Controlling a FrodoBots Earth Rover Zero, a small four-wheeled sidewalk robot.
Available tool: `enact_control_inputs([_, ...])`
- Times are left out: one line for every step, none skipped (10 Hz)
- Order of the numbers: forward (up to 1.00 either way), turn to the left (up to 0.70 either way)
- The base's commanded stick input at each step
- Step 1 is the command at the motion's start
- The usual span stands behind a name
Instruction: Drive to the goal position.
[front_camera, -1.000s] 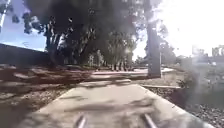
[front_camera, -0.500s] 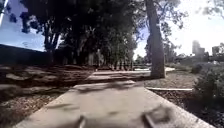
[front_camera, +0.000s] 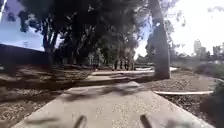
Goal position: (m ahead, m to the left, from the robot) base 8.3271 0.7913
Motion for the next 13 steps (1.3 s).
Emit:
enact_control_inputs([1.00,0.00])
enact_control_inputs([1.00,0.00])
enact_control_inputs([1.00,0.00])
enact_control_inputs([1.00,0.00])
enact_control_inputs([1.00,0.00])
enact_control_inputs([1.00,0.00])
enact_control_inputs([1.00,0.00])
enact_control_inputs([1.00,0.00])
enact_control_inputs([1.00,0.24])
enact_control_inputs([1.00,0.22])
enact_control_inputs([1.00,0.00])
enact_control_inputs([1.00,0.00])
enact_control_inputs([1.00,0.00])
